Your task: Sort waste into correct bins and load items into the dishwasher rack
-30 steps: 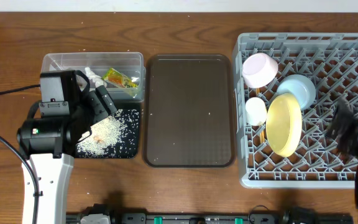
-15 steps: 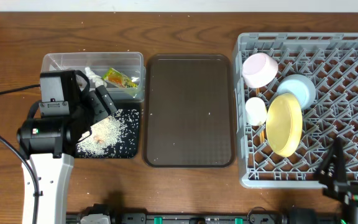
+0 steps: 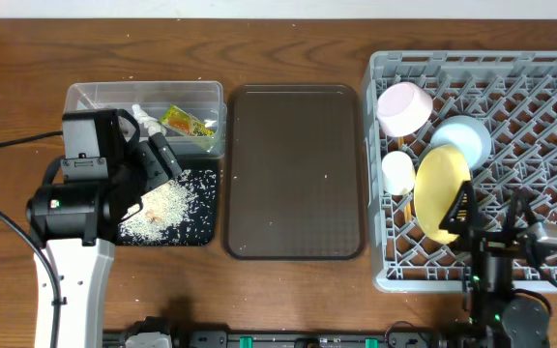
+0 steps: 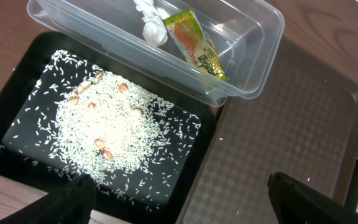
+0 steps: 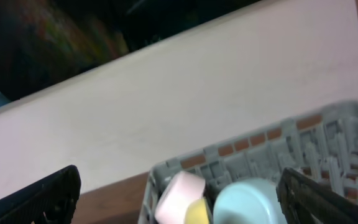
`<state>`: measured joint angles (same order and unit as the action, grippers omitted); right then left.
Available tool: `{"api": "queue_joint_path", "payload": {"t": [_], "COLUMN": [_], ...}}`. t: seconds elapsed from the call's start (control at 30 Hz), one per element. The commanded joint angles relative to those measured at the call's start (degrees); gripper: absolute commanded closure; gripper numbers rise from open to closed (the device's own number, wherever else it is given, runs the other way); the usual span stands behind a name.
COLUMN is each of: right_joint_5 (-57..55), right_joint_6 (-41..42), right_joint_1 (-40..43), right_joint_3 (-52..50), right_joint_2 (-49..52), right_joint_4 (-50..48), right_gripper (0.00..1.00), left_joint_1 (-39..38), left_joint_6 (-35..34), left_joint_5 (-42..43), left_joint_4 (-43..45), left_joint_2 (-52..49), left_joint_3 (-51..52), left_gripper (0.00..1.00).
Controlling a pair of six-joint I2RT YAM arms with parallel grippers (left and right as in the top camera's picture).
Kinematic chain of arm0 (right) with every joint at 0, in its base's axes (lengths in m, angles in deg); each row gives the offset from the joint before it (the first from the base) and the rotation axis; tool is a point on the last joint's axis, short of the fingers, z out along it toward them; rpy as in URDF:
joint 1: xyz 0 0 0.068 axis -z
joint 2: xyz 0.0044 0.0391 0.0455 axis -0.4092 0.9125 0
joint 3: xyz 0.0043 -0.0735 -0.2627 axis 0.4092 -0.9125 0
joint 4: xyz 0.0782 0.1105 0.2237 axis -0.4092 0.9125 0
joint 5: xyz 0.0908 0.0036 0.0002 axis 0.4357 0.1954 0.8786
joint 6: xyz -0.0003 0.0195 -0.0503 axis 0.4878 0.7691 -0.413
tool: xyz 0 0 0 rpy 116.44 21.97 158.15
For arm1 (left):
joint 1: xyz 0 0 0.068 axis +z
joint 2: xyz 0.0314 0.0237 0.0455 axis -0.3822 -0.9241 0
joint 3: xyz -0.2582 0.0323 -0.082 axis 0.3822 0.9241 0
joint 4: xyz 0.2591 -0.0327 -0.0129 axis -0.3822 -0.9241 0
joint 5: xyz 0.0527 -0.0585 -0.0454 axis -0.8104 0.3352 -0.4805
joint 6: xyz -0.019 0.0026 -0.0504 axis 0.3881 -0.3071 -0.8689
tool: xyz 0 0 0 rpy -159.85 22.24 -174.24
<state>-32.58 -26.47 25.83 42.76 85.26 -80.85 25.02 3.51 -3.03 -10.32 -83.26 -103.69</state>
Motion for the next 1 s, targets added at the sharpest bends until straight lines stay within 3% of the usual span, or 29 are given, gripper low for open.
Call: {"api": "queue_joint_path", "payload": {"t": [0.0, 0.13, 0.33, 0.43, 0.97], "right_joint_5": [-0.8, -0.5, -0.5, 2.1, 2.0], "right_joint_6": [1.7, 1.7, -4.0, -9.9, -9.9], "right_joint_1": [-0.6, -1.1, -2.0, -2.0, -2.0], "right_joint_3": [-4.6, -6.8, -6.9, -6.9, -6.8], "right_joint_2": [-0.6, -0.7, -0.7, -0.7, -0.6], "right_joint_4": [-2.5, -1.7, 8.1, 7.9, 7.9], "right_gripper": [0.01, 0.01, 0.01, 0.01, 0.01], "left_joint_1": [0.2, 0.2, 0.2, 0.2, 0.2], "left_joint_6": [-0.1, -0.1, -0.1, -0.1, -0.1], "left_joint_5": [0.2, 0.2, 0.2, 0.2, 0.2], "left_joint_4": [0.0, 0.0, 0.0, 0.0, 0.0], "left_joint_2": [-0.2, -0.2, -0.2, -0.2, -0.2], "left_joint_3": [0.1, 0.1, 0.1, 0.1, 0.1], "left_gripper": [0.09, 0.09, 0.09, 0.09, 0.09]}}
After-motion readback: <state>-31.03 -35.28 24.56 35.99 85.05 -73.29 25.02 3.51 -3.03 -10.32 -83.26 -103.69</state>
